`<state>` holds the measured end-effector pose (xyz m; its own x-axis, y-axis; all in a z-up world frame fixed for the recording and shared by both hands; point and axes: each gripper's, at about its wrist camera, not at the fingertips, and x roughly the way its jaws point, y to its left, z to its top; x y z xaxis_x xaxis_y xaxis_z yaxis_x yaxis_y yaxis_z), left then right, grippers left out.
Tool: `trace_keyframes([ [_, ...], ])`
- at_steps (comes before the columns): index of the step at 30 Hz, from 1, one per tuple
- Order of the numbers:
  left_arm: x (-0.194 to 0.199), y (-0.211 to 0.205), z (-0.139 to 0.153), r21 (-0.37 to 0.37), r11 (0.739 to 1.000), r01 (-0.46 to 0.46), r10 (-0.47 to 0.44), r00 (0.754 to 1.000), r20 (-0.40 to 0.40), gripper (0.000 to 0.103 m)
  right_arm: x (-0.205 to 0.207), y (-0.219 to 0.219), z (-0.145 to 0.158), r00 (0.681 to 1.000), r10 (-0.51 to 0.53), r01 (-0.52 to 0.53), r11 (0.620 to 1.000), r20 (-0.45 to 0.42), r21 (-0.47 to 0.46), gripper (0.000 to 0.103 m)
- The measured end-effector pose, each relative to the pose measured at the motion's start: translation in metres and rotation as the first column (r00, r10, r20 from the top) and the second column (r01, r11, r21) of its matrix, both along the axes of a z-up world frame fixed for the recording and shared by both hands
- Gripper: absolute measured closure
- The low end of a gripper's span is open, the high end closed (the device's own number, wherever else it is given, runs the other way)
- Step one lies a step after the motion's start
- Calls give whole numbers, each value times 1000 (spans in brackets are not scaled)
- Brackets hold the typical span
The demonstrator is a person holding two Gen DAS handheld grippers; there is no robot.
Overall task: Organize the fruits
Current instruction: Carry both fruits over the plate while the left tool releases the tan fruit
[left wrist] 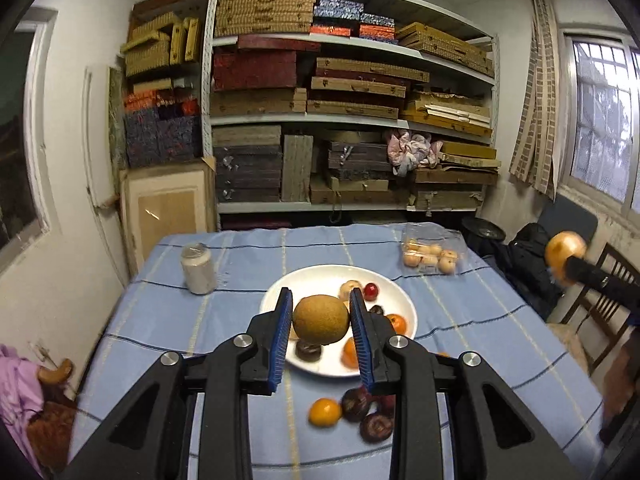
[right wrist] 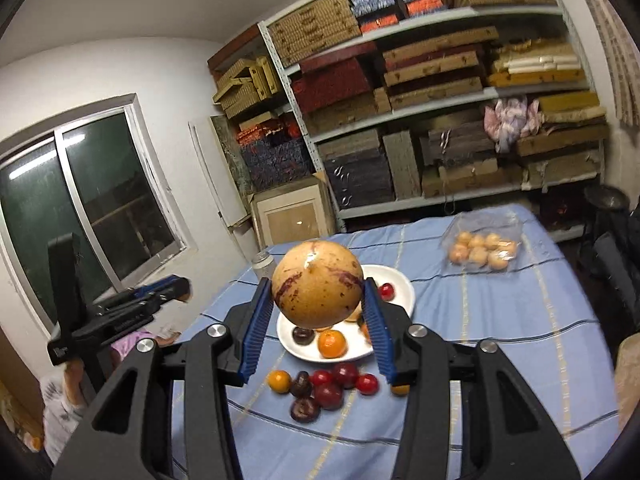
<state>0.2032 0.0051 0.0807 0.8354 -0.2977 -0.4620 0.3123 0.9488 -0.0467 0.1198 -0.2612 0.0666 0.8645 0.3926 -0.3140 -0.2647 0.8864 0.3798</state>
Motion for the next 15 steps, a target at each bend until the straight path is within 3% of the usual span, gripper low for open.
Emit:
trace_keyframes([
  [8,79,-33,-9,25,999,-47,48,999,-19,74,89,36,10,1000,14,-14,1000,3,-1,59],
  [12,118,-29,-40,-28,998,-63,59,992,-112,74,133,43,-20,997,28,-27,999,-69,18,59],
  [15,126,-22,-62,-11,997,-70,68,989,-132,74,153,48,-43,990,46,-48,999,-134,-18,59],
])
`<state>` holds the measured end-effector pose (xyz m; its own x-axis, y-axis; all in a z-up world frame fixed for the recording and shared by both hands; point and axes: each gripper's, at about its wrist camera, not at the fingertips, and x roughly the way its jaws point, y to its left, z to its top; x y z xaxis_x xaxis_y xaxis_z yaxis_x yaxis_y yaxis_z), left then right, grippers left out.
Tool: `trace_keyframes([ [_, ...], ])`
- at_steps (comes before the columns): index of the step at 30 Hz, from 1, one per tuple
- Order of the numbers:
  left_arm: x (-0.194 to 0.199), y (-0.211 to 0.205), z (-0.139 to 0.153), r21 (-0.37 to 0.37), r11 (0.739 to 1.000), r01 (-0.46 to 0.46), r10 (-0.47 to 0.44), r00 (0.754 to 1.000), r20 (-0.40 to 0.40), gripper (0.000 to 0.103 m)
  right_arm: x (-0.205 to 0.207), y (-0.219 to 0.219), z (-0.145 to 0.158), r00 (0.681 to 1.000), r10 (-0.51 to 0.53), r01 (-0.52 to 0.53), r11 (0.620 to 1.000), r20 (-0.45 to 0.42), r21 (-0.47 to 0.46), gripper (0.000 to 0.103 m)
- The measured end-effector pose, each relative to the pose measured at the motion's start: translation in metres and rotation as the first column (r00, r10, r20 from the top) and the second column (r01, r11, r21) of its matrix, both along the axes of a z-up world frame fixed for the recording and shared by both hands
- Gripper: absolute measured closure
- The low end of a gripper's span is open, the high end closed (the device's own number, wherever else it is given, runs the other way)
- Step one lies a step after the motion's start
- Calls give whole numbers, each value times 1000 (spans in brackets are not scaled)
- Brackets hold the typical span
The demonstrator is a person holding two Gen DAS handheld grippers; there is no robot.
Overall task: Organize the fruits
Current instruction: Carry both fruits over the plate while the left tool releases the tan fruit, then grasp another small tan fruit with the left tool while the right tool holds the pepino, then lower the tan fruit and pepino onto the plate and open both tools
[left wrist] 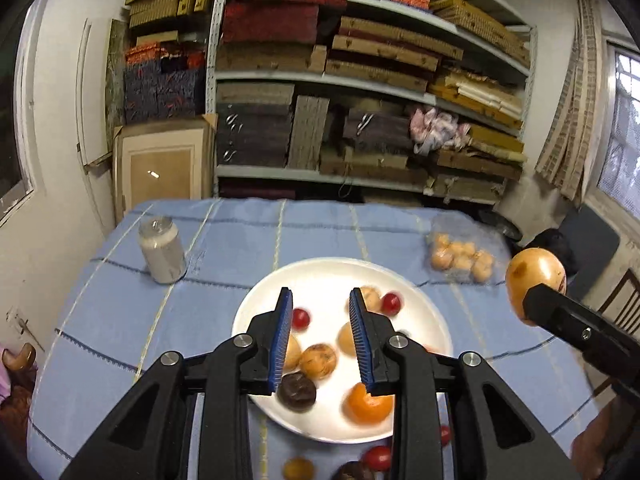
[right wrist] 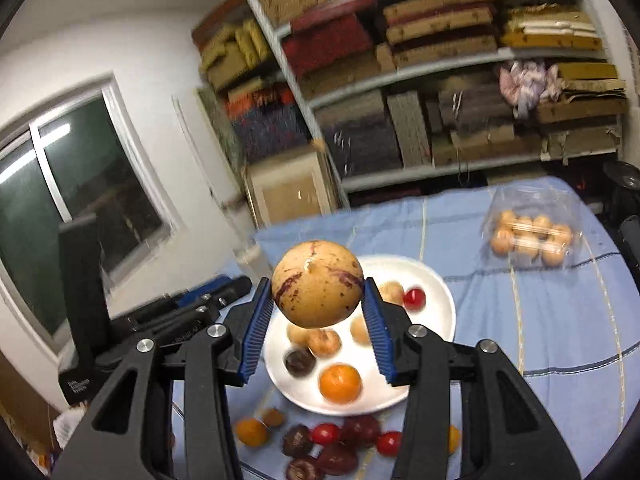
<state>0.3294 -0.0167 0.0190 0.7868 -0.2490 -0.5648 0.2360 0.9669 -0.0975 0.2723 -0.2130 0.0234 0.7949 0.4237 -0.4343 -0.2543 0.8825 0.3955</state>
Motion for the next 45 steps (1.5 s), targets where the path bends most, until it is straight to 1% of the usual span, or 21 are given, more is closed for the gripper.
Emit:
trace_keyframes([
  [1,3,3,-11,7,1000,-2,2,1000,-19,74,2,1,-6,1000,1,-1,1000,-9,1,59],
  [5,4,15,-32,17,1000,12,-11,997,-70,74,7,7,-21,999,15,-15,1000,-42,0,59],
  [9,-8,31,-55,-47,996,81,-86,988,-127,74,4,11,-24,999,22,-23,1000,-45,-12,59],
  [11,-15,34,-62,-61,993,104,-112,985,-133,74,3,13,-24,999,25,-25,1000,-42,-17,59],
  [12,-22,36,-65,-51,992,117,-123,983,-135,73,1,13,-24,999,28,-29,999,-41,-19,59],
  [13,-33,35,-71,-8,990,140,-140,979,-151,67,-1,14,-24,999,31,-32,999,-40,-20,59],
  [14,-42,33,-75,20,989,148,-143,977,-157,63,-2,14,-23,999,34,-34,999,-38,-19,59],
  [16,-59,33,-88,80,985,153,-139,976,-167,61,-3,12,-22,999,35,-36,999,-35,-11,59],
  [19,-66,29,-105,94,980,175,-153,967,-202,61,-5,14,-21,998,43,-43,999,-38,-8,59],
  [22,-65,20,-122,142,973,183,-149,963,-223,62,-7,16,-20,998,49,-50,999,-37,-8,59],
  [23,-62,18,-126,136,972,190,-154,960,-236,62,-7,16,-19,998,50,-50,999,-35,-8,59],
  [27,-52,11,-139,126,972,200,-160,949,-273,70,-5,13,-19,998,52,-52,999,-39,3,59],
  [30,-53,10,-141,149,969,199,-157,955,-252,74,-4,10,-20,998,50,-49,999,-44,9,59],
  [32,-55,11,-140,141,972,191,-152,957,-248,74,-4,10,-20,998,48,-48,999,-46,12,59],
  [34,-58,14,-128,131,976,172,-140,965,-221,74,-4,10,-20,998,49,-49,999,-45,12,59],
  [36,-60,16,-101,106,981,160,-141,975,-169,74,-5,9,-19,998,46,-46,999,-41,12,59],
  [38,-52,13,-73,107,982,154,-141,982,-125,74,-6,8,-17,999,40,-40,999,-33,7,59],
  [39,-44,11,-51,117,983,139,-131,988,-77,74,-7,7,-14,999,25,-25,1000,-21,-5,59],
  [41,-30,5,-23,124,984,126,-125,992,-22,74,-10,4,-7,1000,-6,7,1000,10,-31,59],
  [42,-17,1,-7,111,987,118,-119,993,3,74,-10,2,-2,999,-21,22,999,26,-39,59],
  [45,14,-11,9,101,990,101,-103,995,12,74,2,-1,2,998,-44,46,997,36,-68,58],
])
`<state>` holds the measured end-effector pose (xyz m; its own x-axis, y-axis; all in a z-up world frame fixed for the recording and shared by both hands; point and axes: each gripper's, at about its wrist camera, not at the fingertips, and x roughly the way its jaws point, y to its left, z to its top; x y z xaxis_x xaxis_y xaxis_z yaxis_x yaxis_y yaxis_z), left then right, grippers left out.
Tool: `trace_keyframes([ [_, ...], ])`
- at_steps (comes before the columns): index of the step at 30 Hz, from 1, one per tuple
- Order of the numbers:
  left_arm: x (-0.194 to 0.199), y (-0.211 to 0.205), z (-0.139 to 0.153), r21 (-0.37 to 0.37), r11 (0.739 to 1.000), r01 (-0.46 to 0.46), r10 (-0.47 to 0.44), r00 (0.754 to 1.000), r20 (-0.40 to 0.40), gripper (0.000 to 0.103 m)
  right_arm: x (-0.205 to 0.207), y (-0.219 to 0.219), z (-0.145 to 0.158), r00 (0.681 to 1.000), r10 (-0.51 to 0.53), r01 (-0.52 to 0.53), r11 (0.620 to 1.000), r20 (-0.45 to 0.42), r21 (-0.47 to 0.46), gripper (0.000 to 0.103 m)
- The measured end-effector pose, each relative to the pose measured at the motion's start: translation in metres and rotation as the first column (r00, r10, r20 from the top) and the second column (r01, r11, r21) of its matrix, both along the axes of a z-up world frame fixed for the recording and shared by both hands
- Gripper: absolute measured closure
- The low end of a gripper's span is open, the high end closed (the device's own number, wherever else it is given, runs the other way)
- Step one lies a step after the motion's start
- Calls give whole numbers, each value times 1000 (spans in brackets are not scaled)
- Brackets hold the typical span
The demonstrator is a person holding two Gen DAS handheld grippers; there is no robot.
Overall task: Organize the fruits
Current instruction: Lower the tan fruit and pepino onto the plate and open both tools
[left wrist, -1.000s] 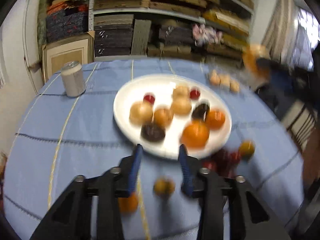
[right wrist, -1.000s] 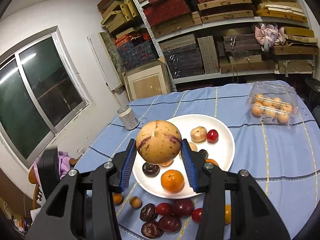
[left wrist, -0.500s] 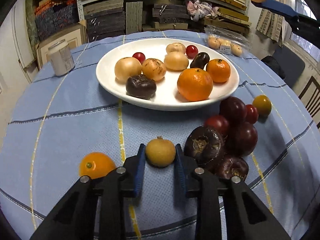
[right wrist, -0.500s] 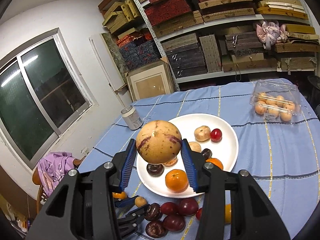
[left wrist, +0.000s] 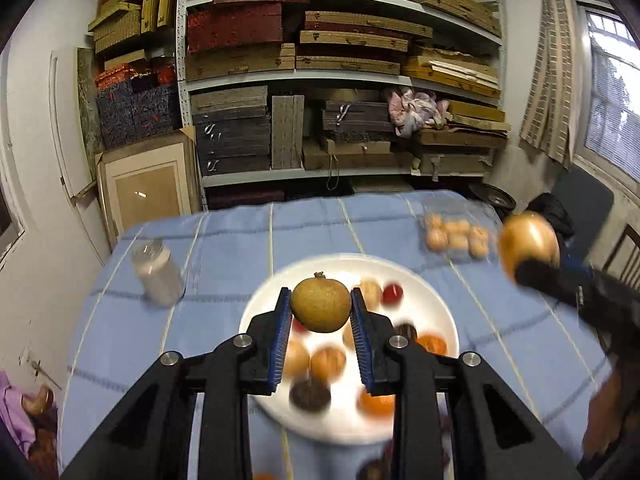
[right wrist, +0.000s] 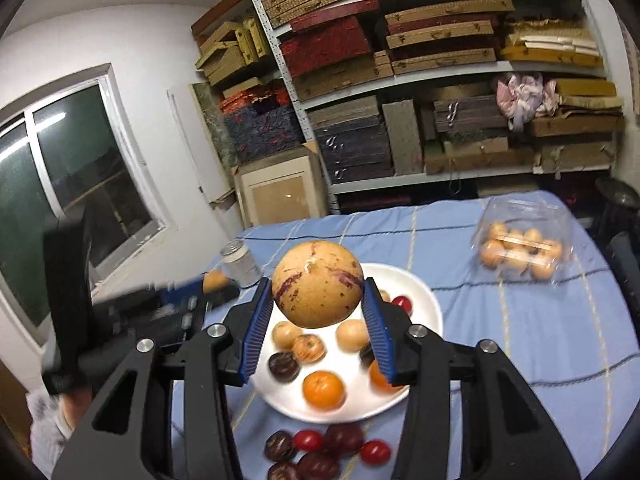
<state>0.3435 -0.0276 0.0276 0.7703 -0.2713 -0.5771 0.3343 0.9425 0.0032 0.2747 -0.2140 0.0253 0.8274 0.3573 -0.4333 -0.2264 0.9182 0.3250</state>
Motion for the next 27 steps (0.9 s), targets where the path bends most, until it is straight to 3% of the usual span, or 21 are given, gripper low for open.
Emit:
trace_keyframes([
  [3,39,-14,-14,14,1000,-16,17,999,-48,74,32,2,-16,999,-13,11,1000,-51,-28,58],
  [7,92,-28,-57,14,1000,-11,14,981,-194,74,69,0,-57,989,-25,20,999,-146,-37,58],
  [11,115,-42,-89,77,997,-2,22,967,-252,74,91,-5,-96,971,-46,30,997,-235,-70,58],
  [13,125,-44,-104,72,997,-10,30,958,-286,74,97,-12,-110,962,-69,51,996,-265,-73,58],
  [18,132,-43,-116,85,996,-23,47,953,-298,73,109,-25,-129,944,-78,70,997,-320,-36,58],
  [21,133,-44,-116,76,997,-26,48,953,-299,64,111,-25,-133,940,-70,67,998,-335,-22,57],
  [23,130,-43,-110,73,997,-30,50,957,-287,52,109,-29,-128,942,-77,78,997,-326,-11,56],
  [25,121,-38,-100,66,997,-45,61,966,-252,33,102,-34,-113,950,-79,91,996,-302,24,56],
  [27,107,-29,-86,48,997,-63,72,973,-220,24,87,-39,-86,967,-80,98,993,-241,63,56],
])
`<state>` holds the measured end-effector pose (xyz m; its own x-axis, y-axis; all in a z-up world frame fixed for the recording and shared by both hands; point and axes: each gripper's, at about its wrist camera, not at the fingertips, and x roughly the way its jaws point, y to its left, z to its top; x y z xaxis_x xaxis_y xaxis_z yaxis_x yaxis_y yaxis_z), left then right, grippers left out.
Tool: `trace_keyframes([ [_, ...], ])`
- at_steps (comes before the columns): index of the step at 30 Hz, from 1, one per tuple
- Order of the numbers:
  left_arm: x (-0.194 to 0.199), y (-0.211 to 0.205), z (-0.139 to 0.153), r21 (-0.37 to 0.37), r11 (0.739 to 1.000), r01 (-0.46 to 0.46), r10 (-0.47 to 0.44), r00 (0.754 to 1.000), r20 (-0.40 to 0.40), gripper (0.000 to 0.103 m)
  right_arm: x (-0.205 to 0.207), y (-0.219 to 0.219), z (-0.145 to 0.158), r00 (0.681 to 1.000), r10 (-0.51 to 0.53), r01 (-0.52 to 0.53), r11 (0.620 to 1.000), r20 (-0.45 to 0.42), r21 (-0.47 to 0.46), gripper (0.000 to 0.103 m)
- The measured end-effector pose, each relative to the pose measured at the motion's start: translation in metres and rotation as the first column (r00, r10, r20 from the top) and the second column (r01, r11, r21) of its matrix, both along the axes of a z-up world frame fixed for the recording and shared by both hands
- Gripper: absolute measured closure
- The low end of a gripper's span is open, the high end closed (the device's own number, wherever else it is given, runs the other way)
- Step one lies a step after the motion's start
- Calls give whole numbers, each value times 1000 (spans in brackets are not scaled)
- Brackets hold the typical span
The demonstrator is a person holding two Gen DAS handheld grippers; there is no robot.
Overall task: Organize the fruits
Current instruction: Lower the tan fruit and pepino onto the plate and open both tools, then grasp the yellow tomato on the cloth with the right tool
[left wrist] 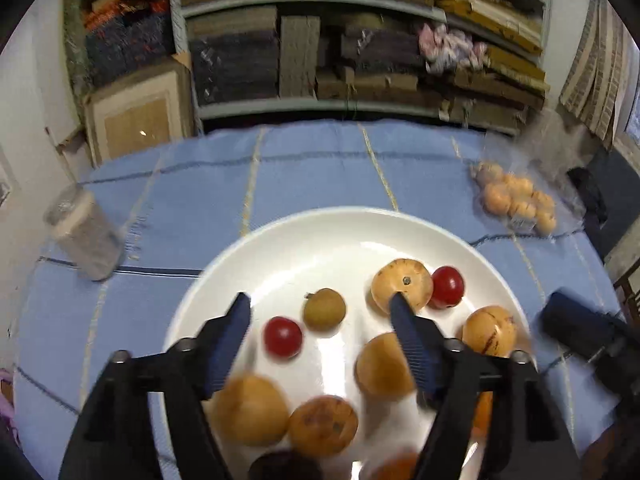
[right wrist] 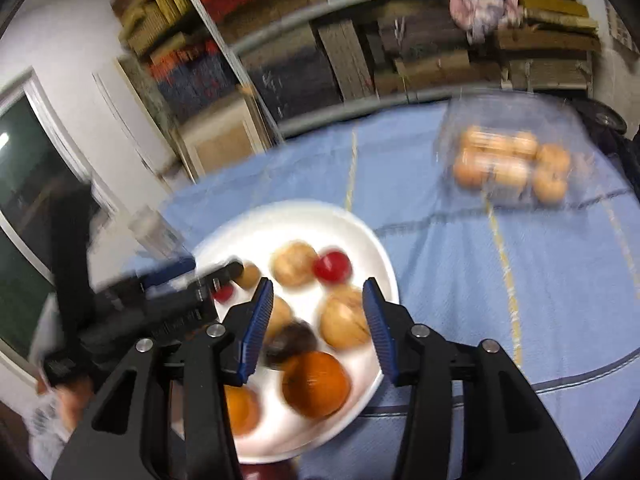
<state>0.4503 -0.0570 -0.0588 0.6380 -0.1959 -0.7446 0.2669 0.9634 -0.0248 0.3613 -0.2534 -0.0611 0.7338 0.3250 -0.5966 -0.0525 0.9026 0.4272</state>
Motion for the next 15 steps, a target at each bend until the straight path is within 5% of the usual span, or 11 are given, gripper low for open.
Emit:
trace_keyframes([
  [2,-25,17,16,-25,1000,-12,13,999,32,16,-26,-1,36,995,11,-15,999,102,42,49],
  [5,-82,48,34,-16,999,-49,51,992,114,4,-80,9,92,956,71,-97,992,285,78,17],
  [8,-135,76,32,22,994,-111,106,981,161,4,-130,35,121,910,138,-148,989,390,-5,12],
  [11,-184,108,13,28,978,-207,201,968,152,4,-149,54,118,914,183,-180,983,362,-42,9],
  [15,-213,130,-13,-43,969,-244,247,965,86,4,-189,53,69,940,118,-108,993,319,-50,5],
])
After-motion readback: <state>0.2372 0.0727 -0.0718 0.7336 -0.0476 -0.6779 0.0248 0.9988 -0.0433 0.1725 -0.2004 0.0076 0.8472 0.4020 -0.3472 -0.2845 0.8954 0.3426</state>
